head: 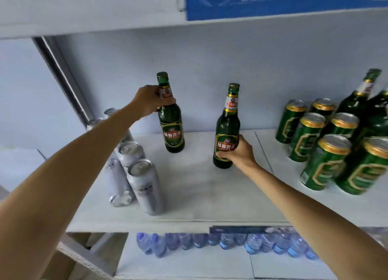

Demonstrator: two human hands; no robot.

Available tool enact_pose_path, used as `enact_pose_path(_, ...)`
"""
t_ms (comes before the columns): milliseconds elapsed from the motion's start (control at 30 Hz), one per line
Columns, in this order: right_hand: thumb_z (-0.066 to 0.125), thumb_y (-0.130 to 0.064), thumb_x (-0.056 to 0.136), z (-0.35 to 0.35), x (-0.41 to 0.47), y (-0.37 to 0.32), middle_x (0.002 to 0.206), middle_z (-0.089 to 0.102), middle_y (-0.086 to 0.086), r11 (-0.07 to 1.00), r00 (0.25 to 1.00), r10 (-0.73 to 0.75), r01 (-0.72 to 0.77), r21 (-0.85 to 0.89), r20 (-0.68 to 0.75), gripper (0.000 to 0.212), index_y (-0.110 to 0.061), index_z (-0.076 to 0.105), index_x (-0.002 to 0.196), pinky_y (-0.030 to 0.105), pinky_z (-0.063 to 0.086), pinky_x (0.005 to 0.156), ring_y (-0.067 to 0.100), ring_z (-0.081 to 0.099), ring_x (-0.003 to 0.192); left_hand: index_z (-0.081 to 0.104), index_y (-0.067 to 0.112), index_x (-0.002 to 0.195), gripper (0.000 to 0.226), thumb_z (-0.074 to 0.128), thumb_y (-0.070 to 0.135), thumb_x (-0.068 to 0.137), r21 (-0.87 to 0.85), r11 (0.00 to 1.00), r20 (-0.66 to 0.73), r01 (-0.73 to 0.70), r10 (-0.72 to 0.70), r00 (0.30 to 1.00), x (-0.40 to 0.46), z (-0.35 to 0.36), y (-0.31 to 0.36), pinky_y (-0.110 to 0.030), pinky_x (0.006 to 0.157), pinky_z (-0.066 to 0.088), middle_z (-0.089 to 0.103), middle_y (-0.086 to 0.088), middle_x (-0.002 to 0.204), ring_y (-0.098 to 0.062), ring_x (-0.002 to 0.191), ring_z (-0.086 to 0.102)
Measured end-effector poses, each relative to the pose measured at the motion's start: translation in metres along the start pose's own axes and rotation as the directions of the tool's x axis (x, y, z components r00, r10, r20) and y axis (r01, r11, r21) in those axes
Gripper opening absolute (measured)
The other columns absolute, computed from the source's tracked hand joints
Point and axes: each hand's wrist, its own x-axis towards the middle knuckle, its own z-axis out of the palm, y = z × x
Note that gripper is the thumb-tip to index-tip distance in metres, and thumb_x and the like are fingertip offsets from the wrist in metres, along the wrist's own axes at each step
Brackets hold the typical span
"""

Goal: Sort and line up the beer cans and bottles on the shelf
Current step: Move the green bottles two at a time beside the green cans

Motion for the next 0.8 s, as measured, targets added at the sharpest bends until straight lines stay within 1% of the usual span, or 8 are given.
enact_pose_path(67,0.091,-0.019,0.054,-0.025,-0.017,0.004,0.111,0.066,0.001,1.0,1.0,-0.016,0.016,-0.006,0.024,0.078,-0.014,0.053,0.123,0.024,0.046,0.083,0.014,0.06,0.095,0.068,0.014,0.102,0.032,0.078,0.028,0.075,-0.011,1.0,-0.004,-0.003,0.003,1.0,-0.023,0.011,0.021,-0.033,0.078,0.058,0.069,-0.004,0.096,-0.021,0.092,0.065)
enact_pose_path(133,0.091,-0.019,0.054,-0.051,-0.035,0.009,0.108,0.066,-0.001,0.999,0.997,-0.048,0.048,-0.008,0.058,0.078,-0.014,0.053,0.122,0.024,0.046,0.082,0.015,0.061,0.095,0.068,0.013,0.103,0.031,0.077,0.026,0.077,-0.024,1.0,-0.014,-0.006,0.005,1.0,-0.049,0.025,0.04,-0.023,0.071,0.054,0.067,0.001,0.089,-0.017,0.088,0.063)
enact_pose_path(300,0.09,-0.023,0.055,-0.104,-0.077,0.019,0.107,0.066,-0.001,0.993,0.983,-0.109,0.113,-0.021,0.147,0.079,-0.014,0.052,0.124,0.023,0.046,0.084,0.013,0.06,0.093,0.068,0.013,0.104,0.029,0.076,0.026,0.078,-0.005,1.0,-0.021,0.006,-0.006,1.0,-0.111,0.055,0.083,-0.021,0.067,0.053,0.066,-0.002,0.095,-0.015,0.088,0.063)
enact_pose_path(467,0.091,-0.025,0.052,-0.148,-0.12,0.034,0.103,0.066,-0.004,0.993,0.981,-0.112,0.117,-0.018,0.157,0.08,-0.016,0.054,0.121,0.024,0.048,0.084,0.013,0.062,0.092,0.069,0.012,0.107,0.031,0.075,0.025,0.079,0.025,1.0,0.003,0.006,-0.006,1.0,-0.162,0.084,0.118,-0.019,0.063,0.051,0.066,-0.003,0.097,-0.017,0.09,0.063)
enact_pose_path(533,0.091,-0.029,0.047,-0.164,-0.137,0.042,0.107,0.07,-0.001,0.995,0.983,-0.101,0.103,-0.006,0.154,0.082,-0.017,0.054,0.12,0.032,0.053,0.088,0.016,0.066,0.095,0.069,0.012,0.108,0.033,0.075,0.026,0.078,0.039,0.999,0.018,-0.002,0.001,1.0,-0.18,0.095,0.13,-0.022,0.066,0.053,0.066,-0.003,0.098,-0.018,0.091,0.063)
enact_pose_path(600,0.091,-0.029,0.045,-0.184,-0.156,0.052,0.107,0.07,0.001,0.996,0.987,-0.086,0.085,0.013,0.134,0.084,-0.017,0.054,0.119,0.037,0.054,0.09,0.018,0.067,0.097,0.069,0.013,0.107,0.034,0.075,0.028,0.078,0.061,0.998,0.047,-0.018,0.015,0.999,-0.195,0.109,0.142,-0.029,0.074,0.056,0.067,-0.004,0.099,-0.02,0.093,0.064)
enact_pose_path(700,0.092,-0.022,0.049,-0.219,-0.186,0.066,0.105,0.07,0.002,0.998,0.995,-0.052,0.053,-0.013,0.081,0.08,-0.016,0.055,0.12,0.033,0.053,0.089,0.019,0.066,0.097,0.069,0.012,0.105,0.032,0.076,0.028,0.078,0.047,0.998,0.099,-0.038,0.033,0.995,-0.218,0.133,0.161,-0.038,0.085,0.057,0.068,-0.006,0.1,-0.024,0.096,0.065)
enact_pose_path(800,0.092,-0.02,0.05,-0.26,-0.212,0.082,0.101,0.068,-0.001,0.999,0.999,-0.032,0.034,-0.033,0.041,0.077,-0.017,0.056,0.118,0.029,0.051,0.085,0.017,0.065,0.094,0.069,0.014,0.103,0.031,0.076,0.031,0.078,0.052,0.997,0.139,-0.056,0.049,0.989,-0.243,0.162,0.183,-0.041,0.087,0.057,0.069,-0.007,0.102,-0.025,0.098,0.066)
